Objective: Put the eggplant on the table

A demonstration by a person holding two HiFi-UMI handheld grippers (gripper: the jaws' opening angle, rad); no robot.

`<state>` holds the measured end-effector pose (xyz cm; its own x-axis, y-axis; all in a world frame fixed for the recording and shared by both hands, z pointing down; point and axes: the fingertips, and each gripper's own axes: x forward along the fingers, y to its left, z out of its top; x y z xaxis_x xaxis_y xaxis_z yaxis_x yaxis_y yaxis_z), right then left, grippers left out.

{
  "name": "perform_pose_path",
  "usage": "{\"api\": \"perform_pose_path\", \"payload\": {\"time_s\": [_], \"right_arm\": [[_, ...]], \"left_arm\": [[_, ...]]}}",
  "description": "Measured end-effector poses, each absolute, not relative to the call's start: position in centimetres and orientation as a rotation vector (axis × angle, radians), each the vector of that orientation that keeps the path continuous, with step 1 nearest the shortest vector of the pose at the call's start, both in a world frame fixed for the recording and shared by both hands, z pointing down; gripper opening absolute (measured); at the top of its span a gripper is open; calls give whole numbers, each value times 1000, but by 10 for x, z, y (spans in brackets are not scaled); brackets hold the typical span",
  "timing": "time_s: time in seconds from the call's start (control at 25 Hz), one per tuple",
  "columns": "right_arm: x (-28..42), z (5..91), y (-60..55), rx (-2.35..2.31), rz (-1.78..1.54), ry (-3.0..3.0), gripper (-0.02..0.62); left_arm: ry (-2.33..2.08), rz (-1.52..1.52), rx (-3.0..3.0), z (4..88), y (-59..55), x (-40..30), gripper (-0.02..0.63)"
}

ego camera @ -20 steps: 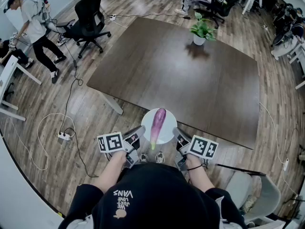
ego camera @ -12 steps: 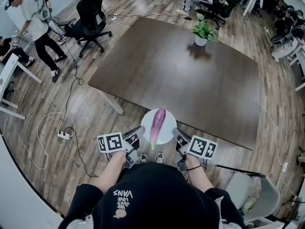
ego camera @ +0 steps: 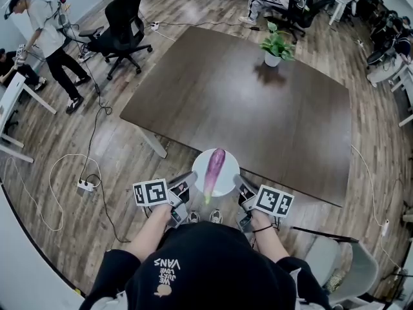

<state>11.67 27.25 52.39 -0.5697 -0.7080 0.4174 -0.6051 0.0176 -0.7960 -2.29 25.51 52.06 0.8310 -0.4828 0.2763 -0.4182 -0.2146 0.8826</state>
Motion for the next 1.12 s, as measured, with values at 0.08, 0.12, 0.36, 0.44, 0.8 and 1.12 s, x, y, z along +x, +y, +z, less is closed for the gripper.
{"api": "perform_pose_path", "payload": {"time_s": [0.08,0.12,0.36,0.44,0.8,1.12], "right_arm": [[118,525,271,-1403,-1612,2161,34],[119,525,271,-1401,-1615,2158,34],[125,527,261,-1380,-1620,2189,35],[127,528,255,-1368,-1626,2208,35],[130,536,225,-1309,-1655,2277,34],[117,537,186,-1339,-1653,2271,35]], "left_arm": [[-683,-68,1840,521,254,-22,25],[-684,-68,1840,521,253,-21,25],[-709,-85,1830,523,248,-16,25],[-723,-92,1827,525,244,-14,25],[-765,-116,1815,532,223,-10,25],[-761,-111,1811,534,182,-24,25]]}}
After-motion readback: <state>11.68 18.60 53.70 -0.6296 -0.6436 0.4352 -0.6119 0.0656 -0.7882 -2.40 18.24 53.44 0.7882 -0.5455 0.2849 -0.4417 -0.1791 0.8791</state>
